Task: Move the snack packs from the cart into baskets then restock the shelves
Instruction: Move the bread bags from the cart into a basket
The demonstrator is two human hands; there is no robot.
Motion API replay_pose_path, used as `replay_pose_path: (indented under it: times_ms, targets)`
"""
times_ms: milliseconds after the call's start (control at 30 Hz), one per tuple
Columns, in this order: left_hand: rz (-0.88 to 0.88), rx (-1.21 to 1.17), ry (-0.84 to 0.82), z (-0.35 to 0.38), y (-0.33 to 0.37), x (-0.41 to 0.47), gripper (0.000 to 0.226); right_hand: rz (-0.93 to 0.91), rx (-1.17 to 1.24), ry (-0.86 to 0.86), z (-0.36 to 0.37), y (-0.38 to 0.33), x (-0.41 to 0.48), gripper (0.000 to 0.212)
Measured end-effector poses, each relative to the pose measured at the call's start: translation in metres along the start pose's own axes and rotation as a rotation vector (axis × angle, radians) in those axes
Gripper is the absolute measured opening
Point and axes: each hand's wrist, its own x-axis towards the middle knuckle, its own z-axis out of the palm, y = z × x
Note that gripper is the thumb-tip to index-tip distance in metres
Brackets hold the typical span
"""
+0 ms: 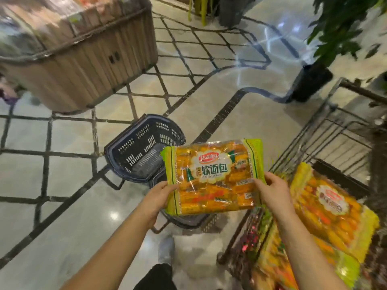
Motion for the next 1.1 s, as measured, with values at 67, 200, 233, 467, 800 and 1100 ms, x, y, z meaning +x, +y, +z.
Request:
replay_pose_path:
  times_ms: [67, 200, 233, 467, 800, 1100]
  targets:
    - [-0.013, -0.031, 0.036, -0.023, 0.003, 0.016, 0.015, 0.021, -0.063, -0.017, 0.028, -0.03, 0.014, 0.012]
    - [-0.086, -0.061, 0.092, -0.046, 0.003, 0.042, 0.019, 0.043, -0.187, -0.049, 0.067, -0.07, 0.046, 0.022]
    - [-0.096, -0.082, 0.09, -0.048, 0.006, 0.045, 0.019, 0.044, -0.208, -0.069, 0.075, -0.076, 0.053, 0.023]
    - [-0.3, -0.165, 0.069, -0.036, -0.008, 0.098, 0.015, 0.056, -0.372, -0.191, 0.122, -0.066, 0.124, 0.031]
    - [-0.554, -0.313, 0.2, 0.001, -0.129, 0.252, 0.014, 0.013, -0.474, -0.22, 0.267, 0.061, 0.231, 0.032]
    - [-0.648, -0.332, 0.265, 0.026, -0.265, 0.4, 0.043, 0.073, -0.436, -0.268, 0.387, 0.201, 0.294, 0.033]
